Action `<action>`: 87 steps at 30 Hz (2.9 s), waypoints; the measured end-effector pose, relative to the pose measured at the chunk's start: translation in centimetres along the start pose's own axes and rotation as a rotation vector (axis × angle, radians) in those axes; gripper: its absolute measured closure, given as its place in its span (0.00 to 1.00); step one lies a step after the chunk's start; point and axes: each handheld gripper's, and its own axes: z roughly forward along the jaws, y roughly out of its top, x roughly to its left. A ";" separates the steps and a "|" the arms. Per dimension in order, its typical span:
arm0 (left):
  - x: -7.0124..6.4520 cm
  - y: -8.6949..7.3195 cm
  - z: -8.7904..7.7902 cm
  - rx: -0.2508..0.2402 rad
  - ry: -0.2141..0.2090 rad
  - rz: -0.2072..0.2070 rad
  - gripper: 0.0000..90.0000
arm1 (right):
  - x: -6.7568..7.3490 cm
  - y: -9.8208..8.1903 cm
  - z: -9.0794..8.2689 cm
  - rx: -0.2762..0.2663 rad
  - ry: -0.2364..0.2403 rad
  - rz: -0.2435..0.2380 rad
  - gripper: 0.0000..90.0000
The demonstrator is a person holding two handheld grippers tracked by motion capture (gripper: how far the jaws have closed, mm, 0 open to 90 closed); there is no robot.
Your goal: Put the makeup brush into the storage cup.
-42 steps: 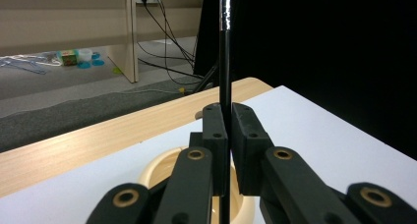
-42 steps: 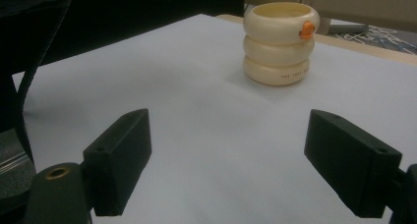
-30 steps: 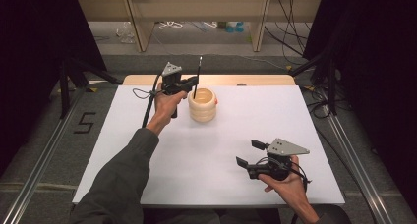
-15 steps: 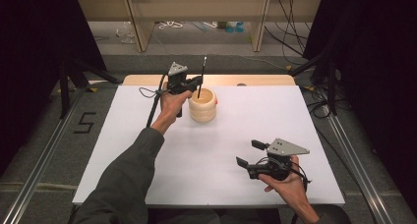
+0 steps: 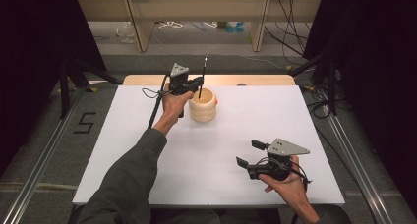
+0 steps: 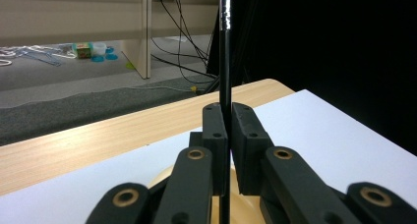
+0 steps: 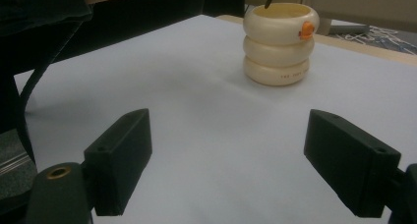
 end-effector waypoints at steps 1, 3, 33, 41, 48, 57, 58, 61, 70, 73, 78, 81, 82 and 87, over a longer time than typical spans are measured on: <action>0.0 0.0 0.1 -0.001 0.001 0.002 0.94 | 0.0 0.0 0.0 0.001 0.003 0.005 0.21; 0.0 -0.1 0.1 0.001 0.003 0.003 0.94 | 0.0 -0.1 0.2 -0.032 0.017 0.010 0.21; 0.0 -1.8 0.9 0.014 0.022 0.009 0.94 | 0.0 -0.1 0.3 -0.036 0.017 0.008 0.21; -0.2 -2.1 1.0 0.015 0.018 0.010 0.94 | 0.1 -0.1 0.3 -0.036 0.018 0.008 0.21; 0.0 -2.5 1.0 0.020 0.023 0.004 0.94 | 0.1 -0.1 0.3 -0.035 0.018 0.006 0.21; 0.3 -3.5 0.8 0.042 0.032 0.003 0.94 | 0.0 -0.1 0.3 -0.036 0.018 0.009 0.22; 0.4 -3.5 0.8 0.042 0.031 0.000 0.94 | 0.0 -0.1 0.3 -0.036 0.017 0.009 0.21; 0.3 -3.6 0.7 0.047 0.029 0.001 0.94 | 0.0 -0.1 0.3 -0.036 0.017 0.009 0.22; -0.3 -3.9 0.7 0.082 0.029 -0.002 0.90 | 0.0 -0.1 0.2 -0.037 0.014 0.005 0.22; -0.4 -3.9 0.6 0.090 0.028 -0.002 0.86 | 0.0 -0.1 0.3 -0.038 0.015 0.005 0.22; -0.3 -3.6 0.2 0.084 0.025 -0.013 0.77 | 0.0 -0.1 0.3 -0.038 0.016 0.007 0.22; -0.3 -3.5 0.1 0.086 0.021 -0.007 0.72 | 0.0 -0.1 0.3 -0.037 0.015 0.007 0.22; -0.3 -3.4 -0.1 0.086 0.012 -0.008 0.70 | 0.0 -0.1 0.3 -0.039 0.015 0.007 0.22; -0.4 -3.2 -0.4 0.087 -0.004 -0.012 0.59 | 0.0 -0.1 0.3 -0.039 0.015 0.007 0.22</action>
